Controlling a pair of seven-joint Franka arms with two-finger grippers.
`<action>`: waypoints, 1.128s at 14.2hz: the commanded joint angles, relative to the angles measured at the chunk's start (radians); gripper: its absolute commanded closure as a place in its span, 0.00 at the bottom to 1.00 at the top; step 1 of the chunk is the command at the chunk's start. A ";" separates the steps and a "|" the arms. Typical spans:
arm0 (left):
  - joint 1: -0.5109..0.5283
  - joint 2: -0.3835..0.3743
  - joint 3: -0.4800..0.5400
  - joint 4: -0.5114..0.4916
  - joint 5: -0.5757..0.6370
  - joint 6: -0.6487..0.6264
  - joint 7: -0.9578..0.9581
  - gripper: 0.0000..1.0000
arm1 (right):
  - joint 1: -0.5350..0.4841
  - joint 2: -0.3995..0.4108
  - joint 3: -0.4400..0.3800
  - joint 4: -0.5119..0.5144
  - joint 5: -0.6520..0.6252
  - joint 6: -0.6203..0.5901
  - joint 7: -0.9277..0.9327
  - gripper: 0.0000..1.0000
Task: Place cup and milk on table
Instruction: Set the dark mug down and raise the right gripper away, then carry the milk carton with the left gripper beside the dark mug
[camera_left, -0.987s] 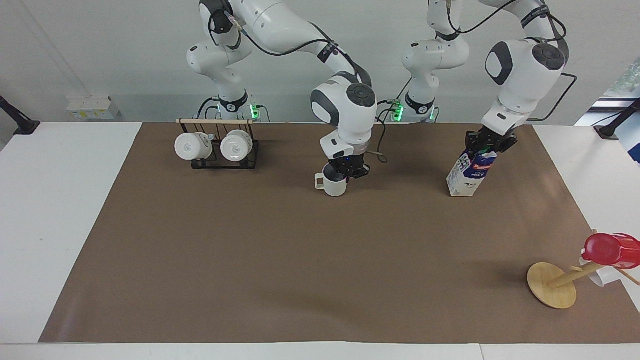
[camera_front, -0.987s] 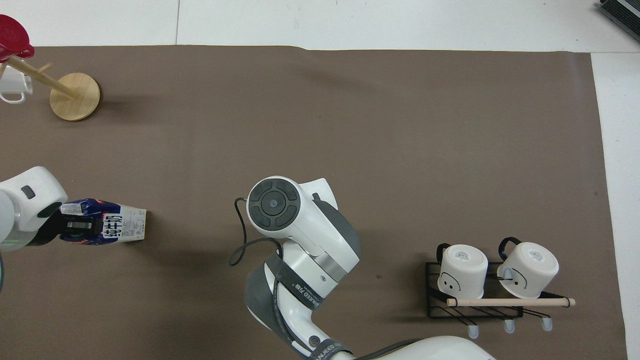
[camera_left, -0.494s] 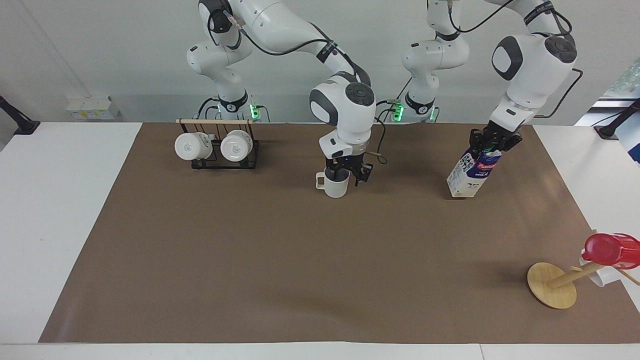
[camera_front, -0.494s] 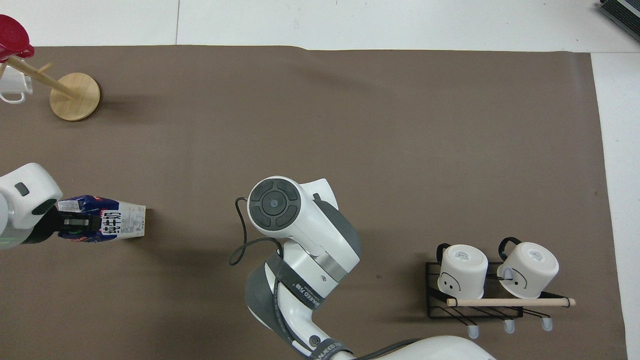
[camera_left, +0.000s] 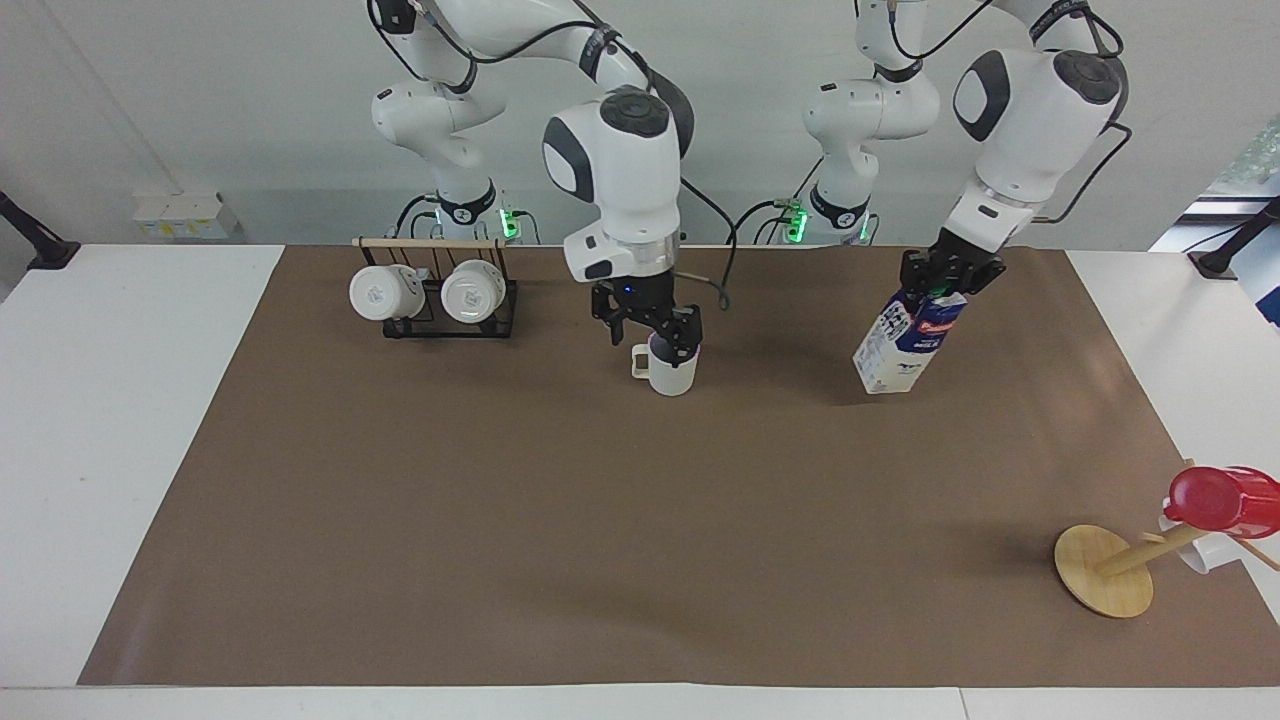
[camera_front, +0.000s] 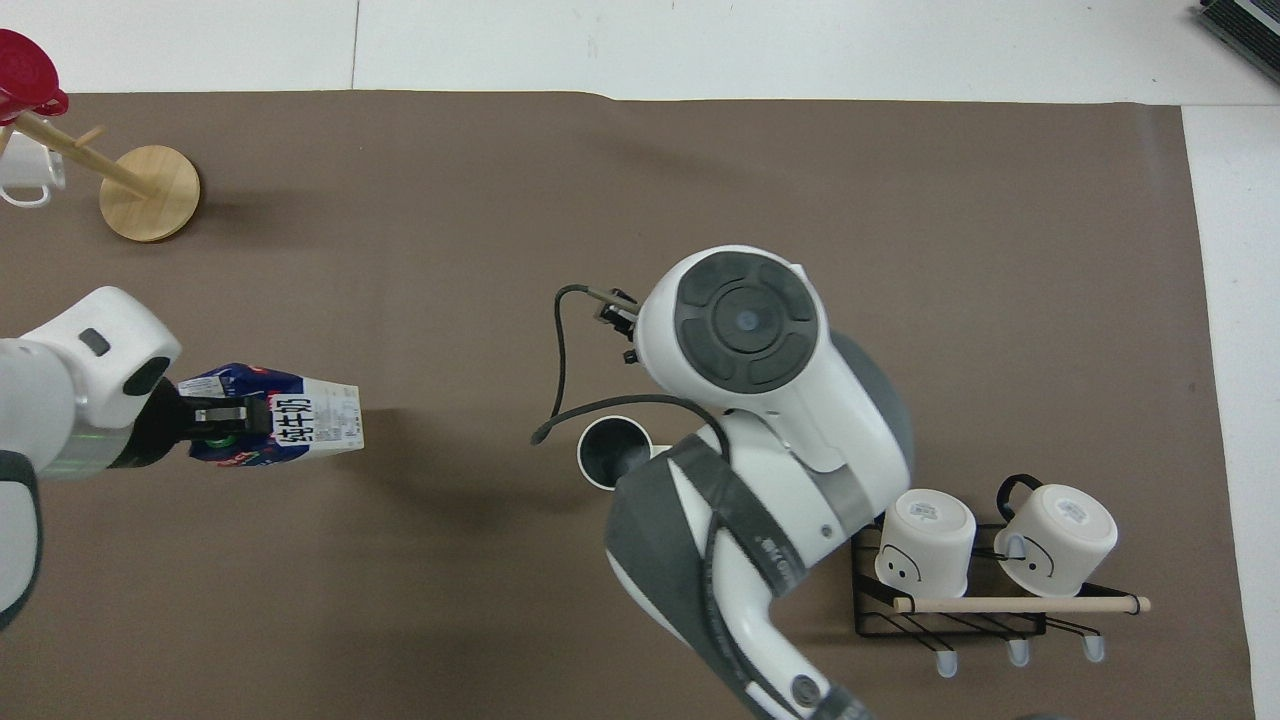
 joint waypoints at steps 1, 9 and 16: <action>-0.131 0.021 0.012 0.040 -0.009 -0.019 -0.159 0.56 | -0.073 -0.090 0.012 -0.043 0.001 -0.061 -0.109 0.00; -0.357 0.029 0.010 -0.010 0.002 0.048 -0.399 0.58 | -0.430 -0.237 0.012 -0.042 0.009 -0.221 -0.702 0.00; -0.359 0.124 0.010 -0.049 0.057 0.171 -0.431 0.59 | -0.513 -0.250 0.009 -0.013 0.024 -0.312 -0.884 0.00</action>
